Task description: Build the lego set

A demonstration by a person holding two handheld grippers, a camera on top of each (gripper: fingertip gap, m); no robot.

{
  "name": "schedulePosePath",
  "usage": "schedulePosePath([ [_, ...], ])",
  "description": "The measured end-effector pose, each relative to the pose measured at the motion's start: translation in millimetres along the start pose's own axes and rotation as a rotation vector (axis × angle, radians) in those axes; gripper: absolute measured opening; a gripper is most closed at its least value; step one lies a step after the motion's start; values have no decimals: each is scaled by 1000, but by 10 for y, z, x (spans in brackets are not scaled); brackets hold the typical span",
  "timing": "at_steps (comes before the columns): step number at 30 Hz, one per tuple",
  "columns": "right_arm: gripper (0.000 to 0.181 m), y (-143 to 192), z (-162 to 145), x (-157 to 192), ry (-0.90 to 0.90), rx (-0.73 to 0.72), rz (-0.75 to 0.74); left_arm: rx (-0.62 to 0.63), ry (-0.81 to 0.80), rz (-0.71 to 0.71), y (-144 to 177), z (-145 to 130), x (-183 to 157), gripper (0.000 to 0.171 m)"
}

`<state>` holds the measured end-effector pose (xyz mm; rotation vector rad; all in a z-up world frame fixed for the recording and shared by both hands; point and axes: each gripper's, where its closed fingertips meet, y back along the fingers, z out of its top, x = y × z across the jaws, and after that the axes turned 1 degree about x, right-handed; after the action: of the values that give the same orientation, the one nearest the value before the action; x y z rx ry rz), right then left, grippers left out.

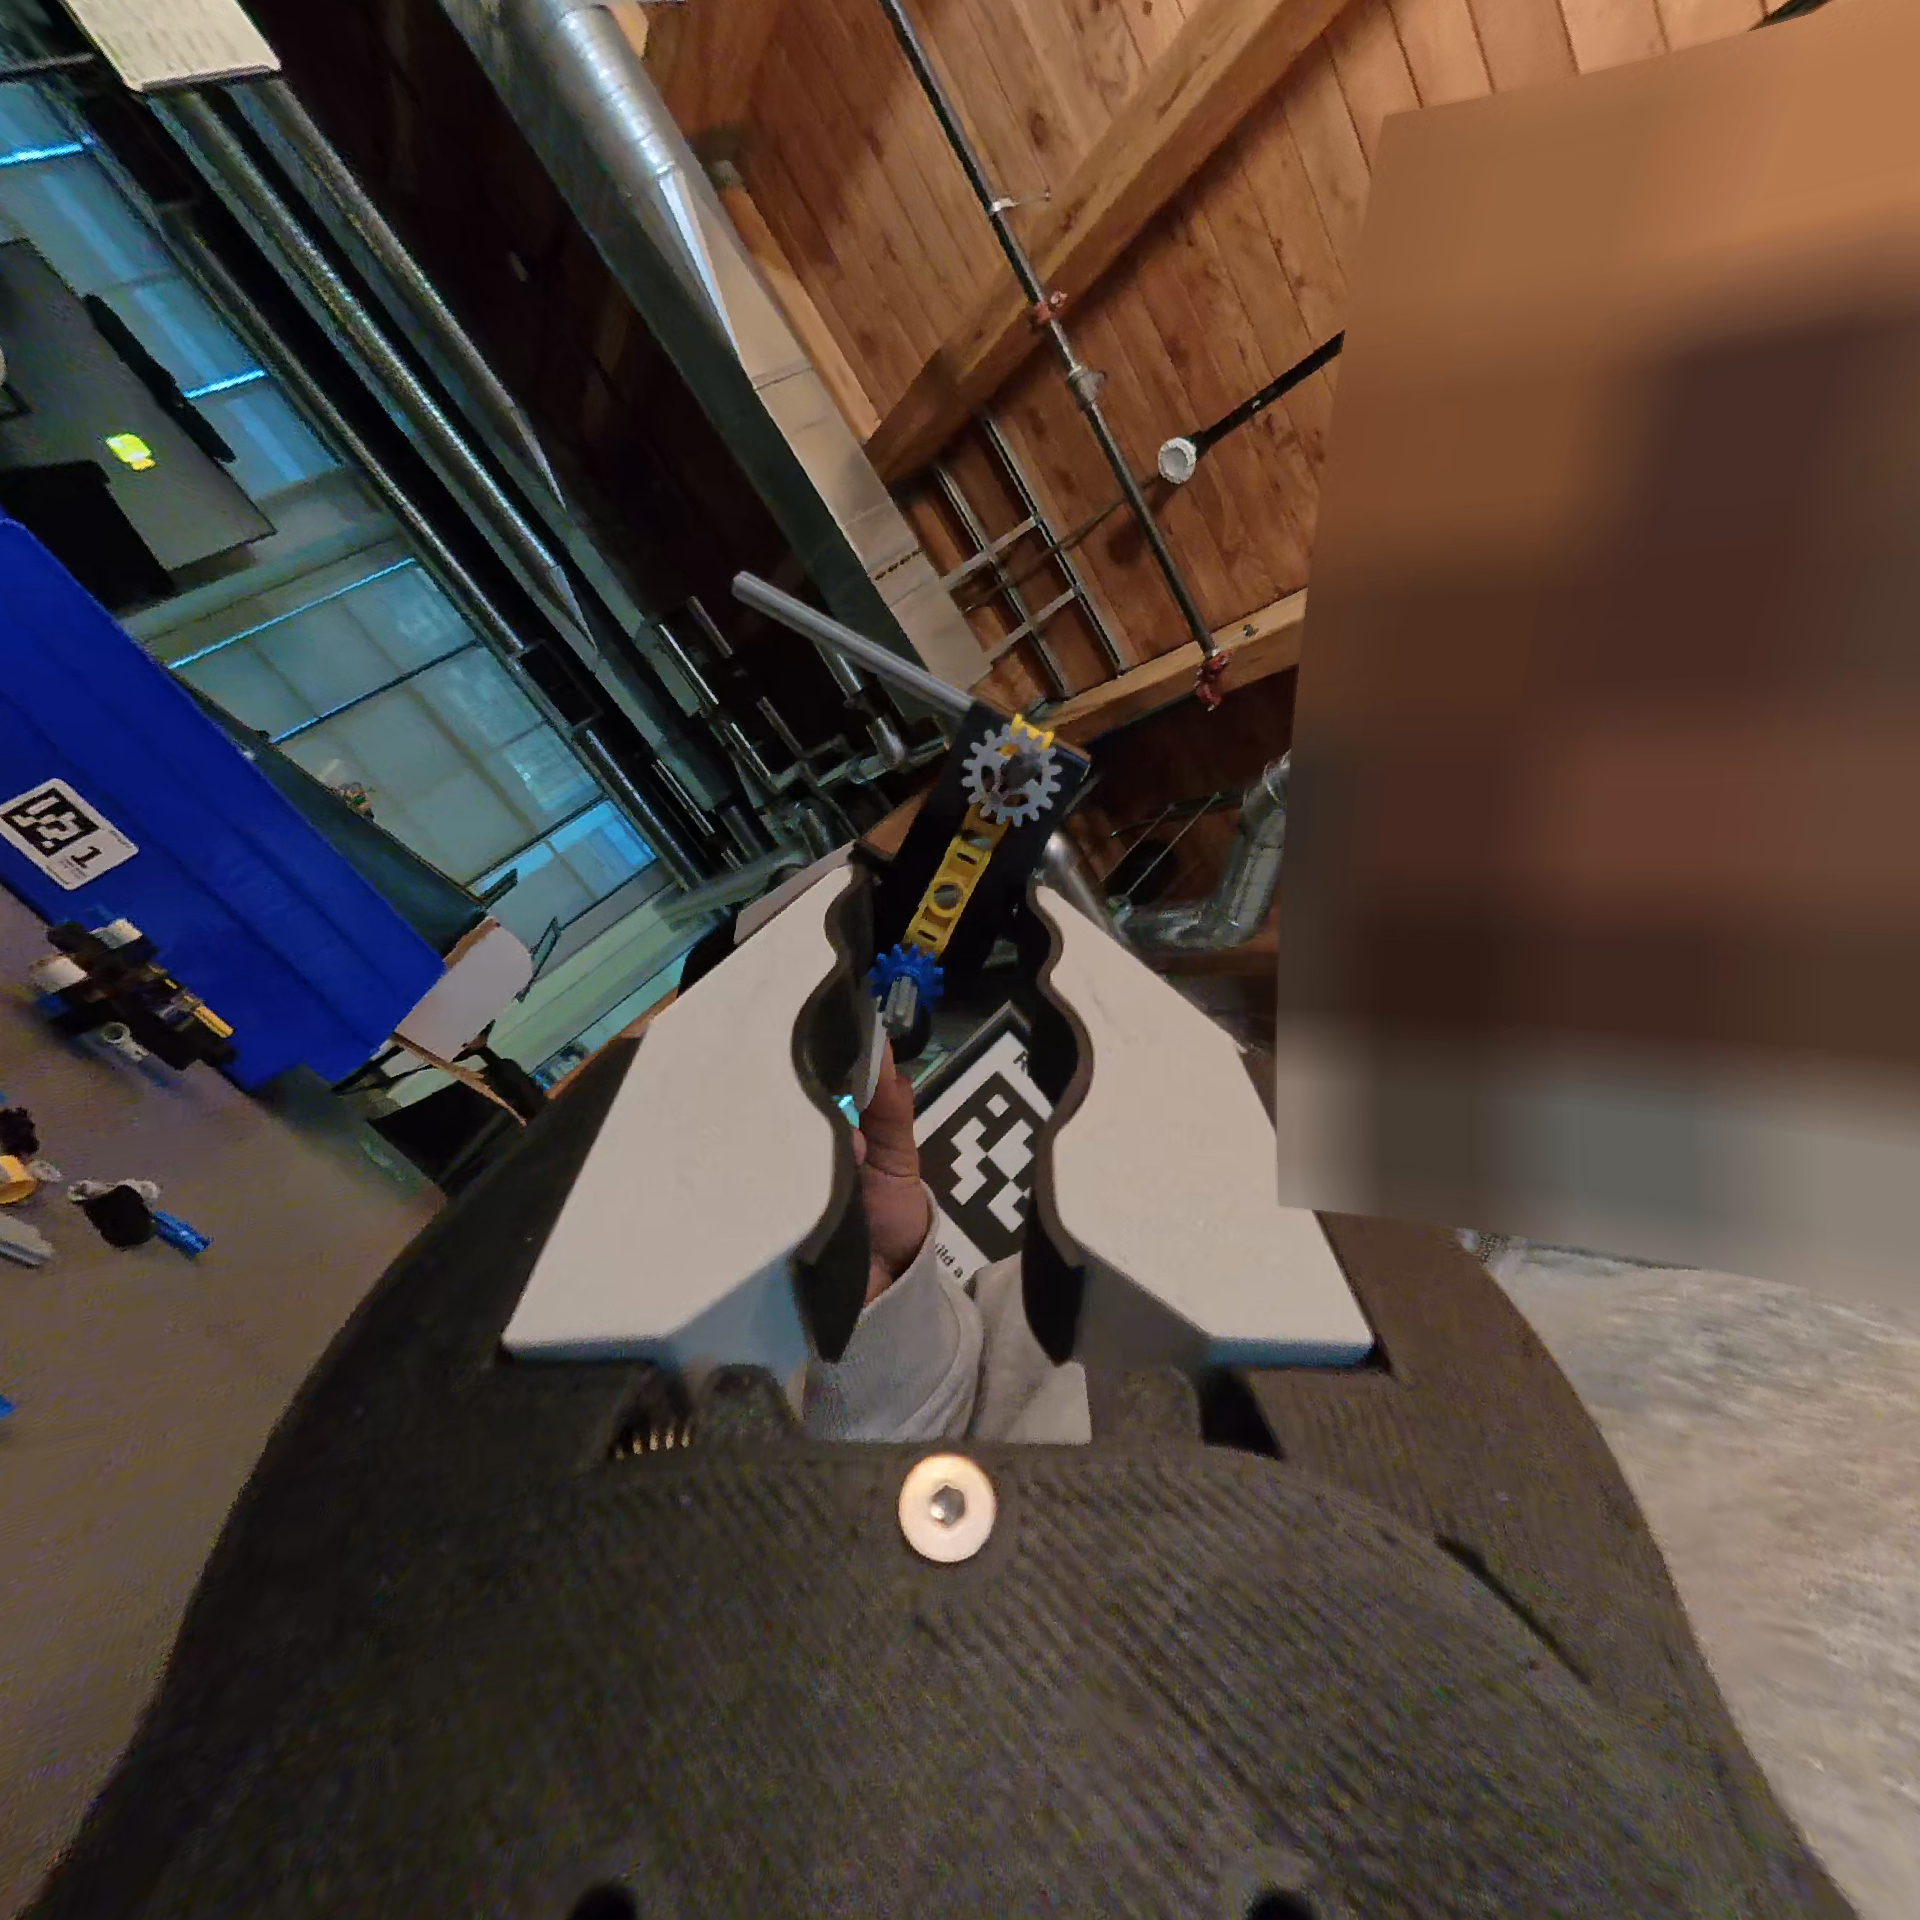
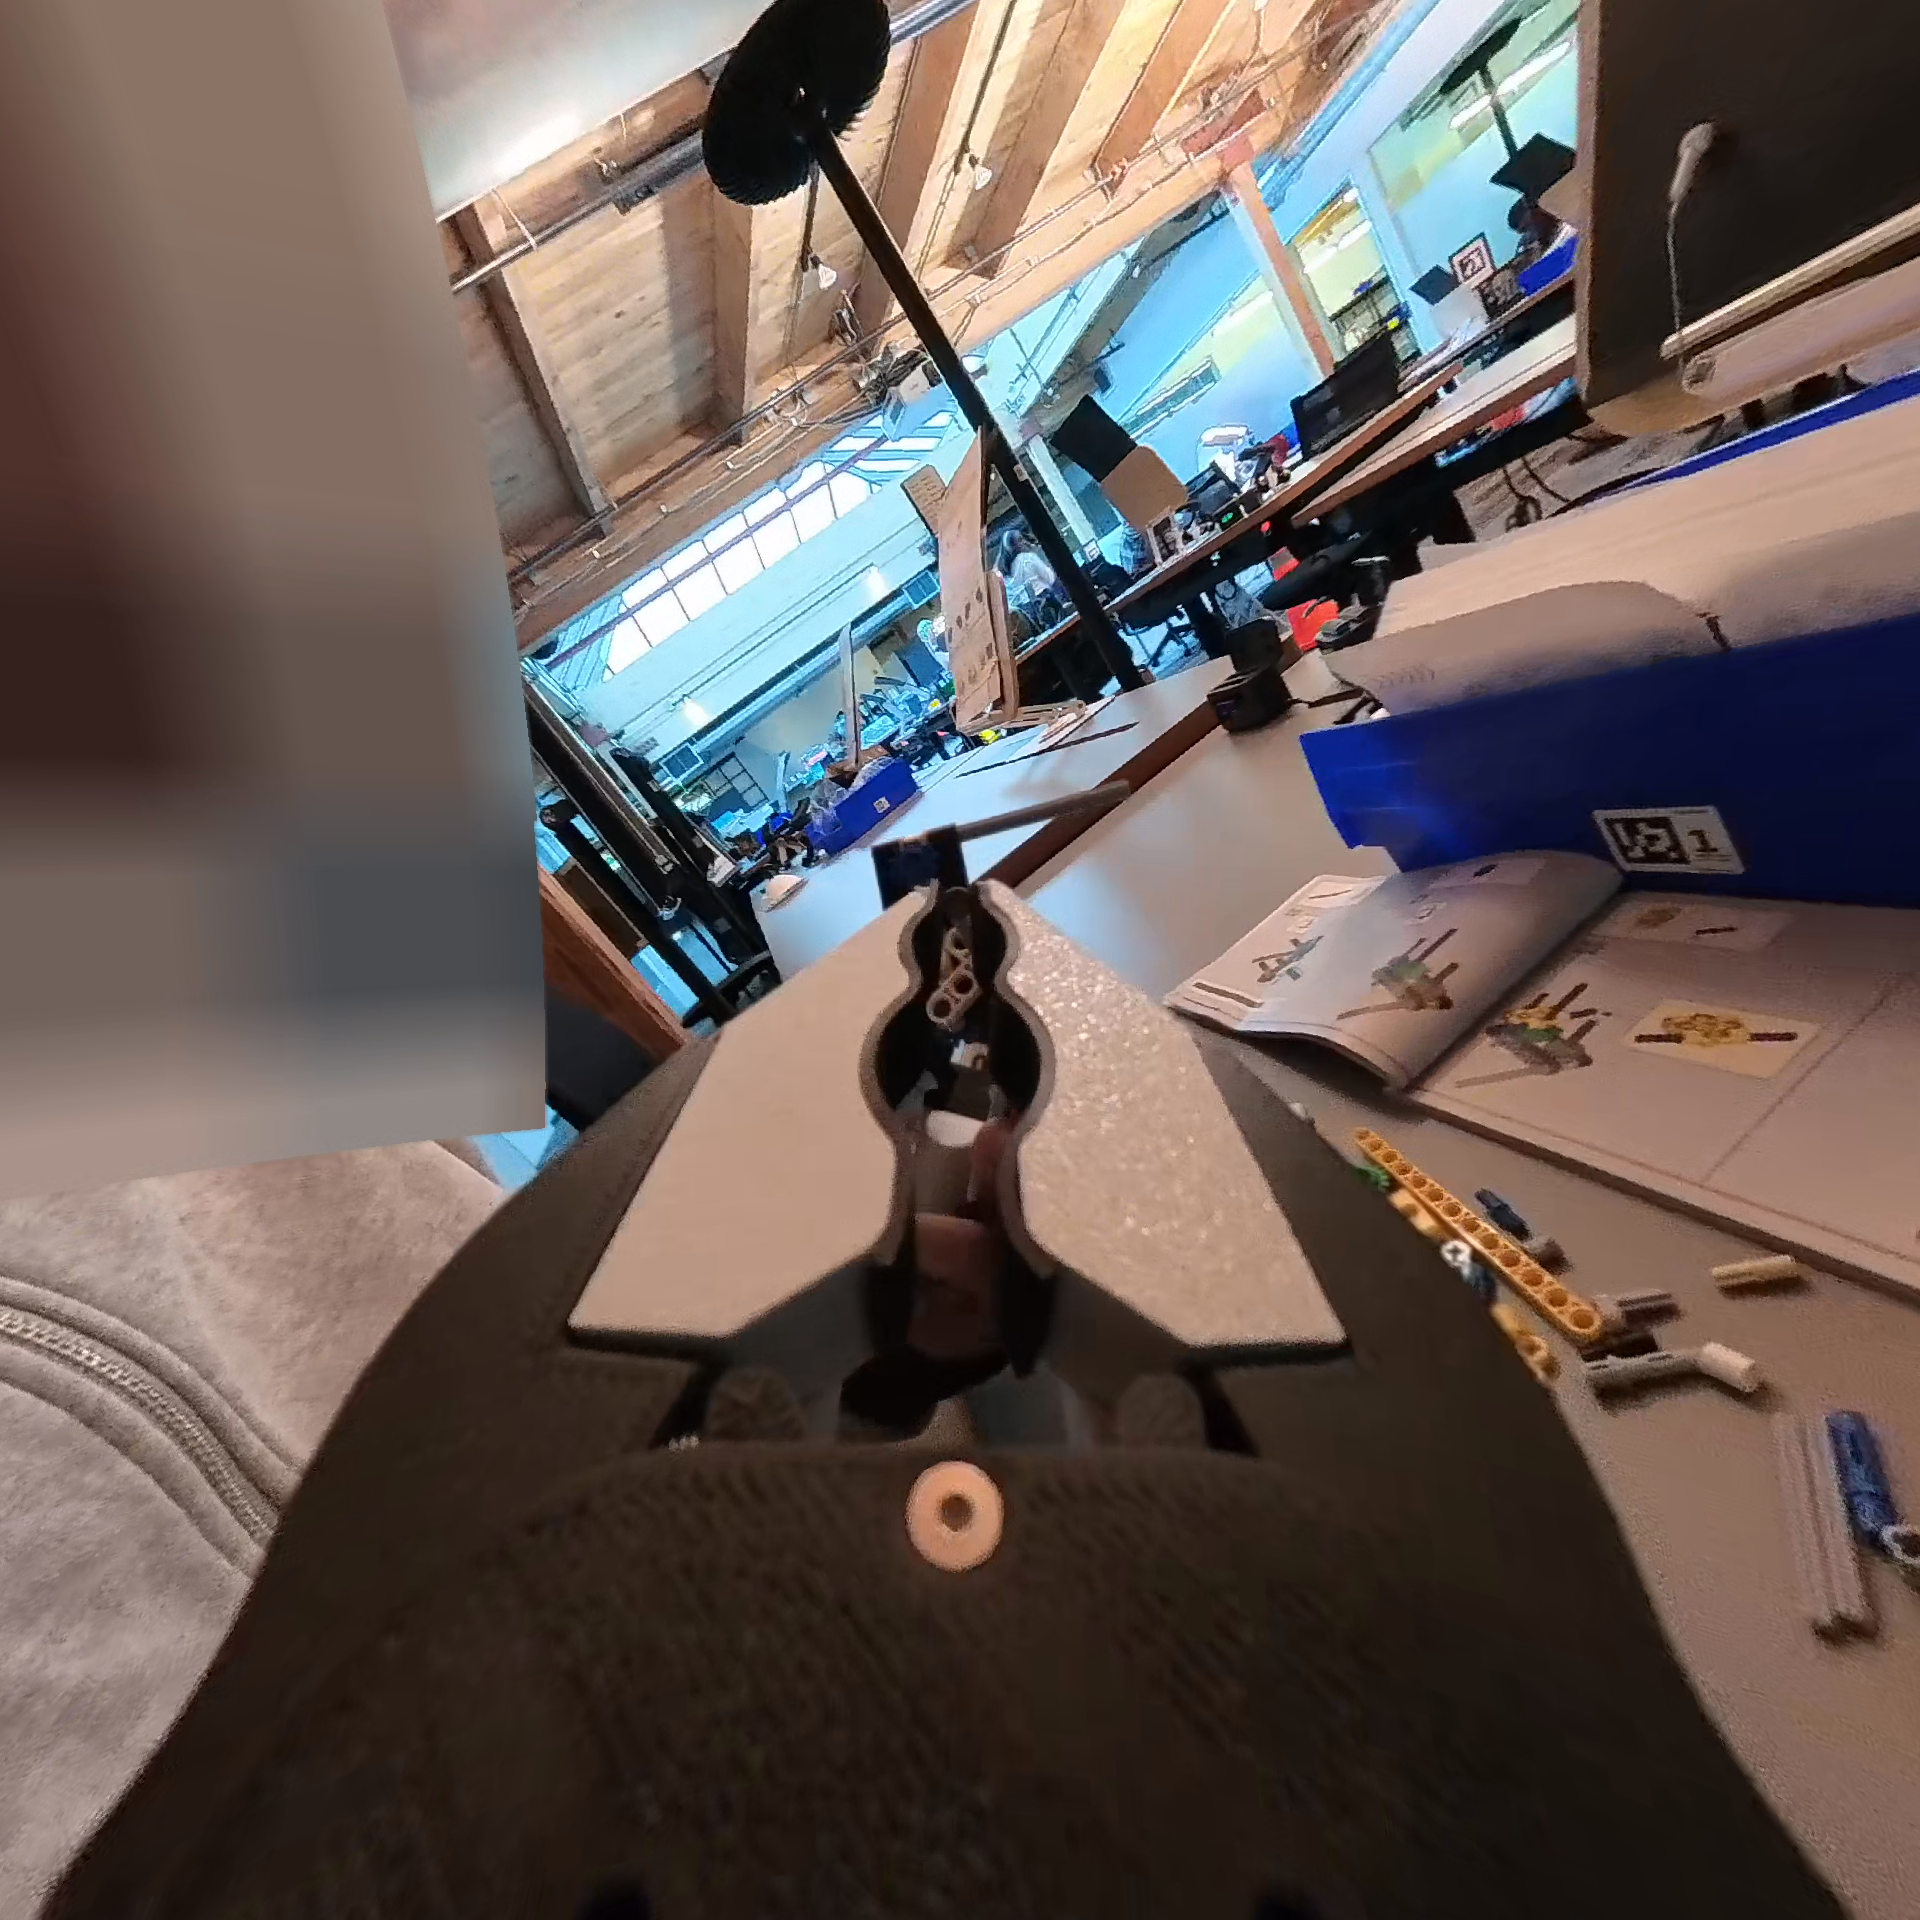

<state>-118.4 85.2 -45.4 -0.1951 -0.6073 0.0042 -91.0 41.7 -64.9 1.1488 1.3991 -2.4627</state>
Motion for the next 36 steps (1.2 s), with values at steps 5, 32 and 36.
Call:
schedulePosePath([
  [5,3,18,0,-5,4,14,-1,23,-38,26,-1,-7,14,25],
  [32,4,3,-63,-42,442,154,-209,34,-2,36,-34,-64,59,25],
  [36,5,-28,-55,-14,603,162,-258,13,9,26,-27,-35,44,25],
])
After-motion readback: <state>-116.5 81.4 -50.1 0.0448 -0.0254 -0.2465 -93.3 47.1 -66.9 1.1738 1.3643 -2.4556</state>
